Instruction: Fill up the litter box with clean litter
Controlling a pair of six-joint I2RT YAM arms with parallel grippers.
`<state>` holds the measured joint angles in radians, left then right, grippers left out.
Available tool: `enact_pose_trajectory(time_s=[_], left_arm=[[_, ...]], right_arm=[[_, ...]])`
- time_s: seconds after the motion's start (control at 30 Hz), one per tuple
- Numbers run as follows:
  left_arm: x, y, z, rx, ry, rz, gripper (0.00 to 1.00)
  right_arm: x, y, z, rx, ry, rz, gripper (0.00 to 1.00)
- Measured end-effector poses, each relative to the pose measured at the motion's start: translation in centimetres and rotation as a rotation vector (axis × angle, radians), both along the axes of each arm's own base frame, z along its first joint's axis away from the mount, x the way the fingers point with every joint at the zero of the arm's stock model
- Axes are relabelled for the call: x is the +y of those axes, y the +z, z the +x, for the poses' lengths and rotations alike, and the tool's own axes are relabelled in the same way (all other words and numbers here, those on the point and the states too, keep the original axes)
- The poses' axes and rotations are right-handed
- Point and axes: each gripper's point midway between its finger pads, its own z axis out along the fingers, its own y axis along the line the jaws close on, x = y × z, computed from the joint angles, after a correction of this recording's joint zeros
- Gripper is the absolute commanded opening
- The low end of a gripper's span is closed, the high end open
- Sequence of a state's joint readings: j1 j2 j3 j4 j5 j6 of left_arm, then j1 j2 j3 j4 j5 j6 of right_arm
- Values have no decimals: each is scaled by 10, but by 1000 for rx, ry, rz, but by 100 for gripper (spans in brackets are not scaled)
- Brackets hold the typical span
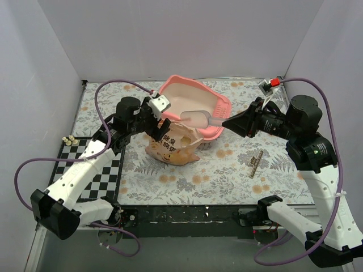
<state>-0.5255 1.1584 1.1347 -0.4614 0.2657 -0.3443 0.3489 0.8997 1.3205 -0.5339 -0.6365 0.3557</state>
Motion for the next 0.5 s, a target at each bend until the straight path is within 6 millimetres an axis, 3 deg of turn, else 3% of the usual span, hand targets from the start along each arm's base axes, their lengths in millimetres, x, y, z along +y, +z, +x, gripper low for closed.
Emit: enact_pose_trajectory(time_s=[0.17, 0.23, 0.5], left_arm=[[-2, -18, 1, 32, -15, 32, 16], [-1, -24, -1, 42, -19, 40, 0], [2, -25, -10, 59, -16, 25, 0]], right_arm=[[-2, -5, 1, 8, -11, -19, 1], [-3, -9, 3, 19, -21, -30, 1], [-3, -27, 11, 91, -38, -69, 1]])
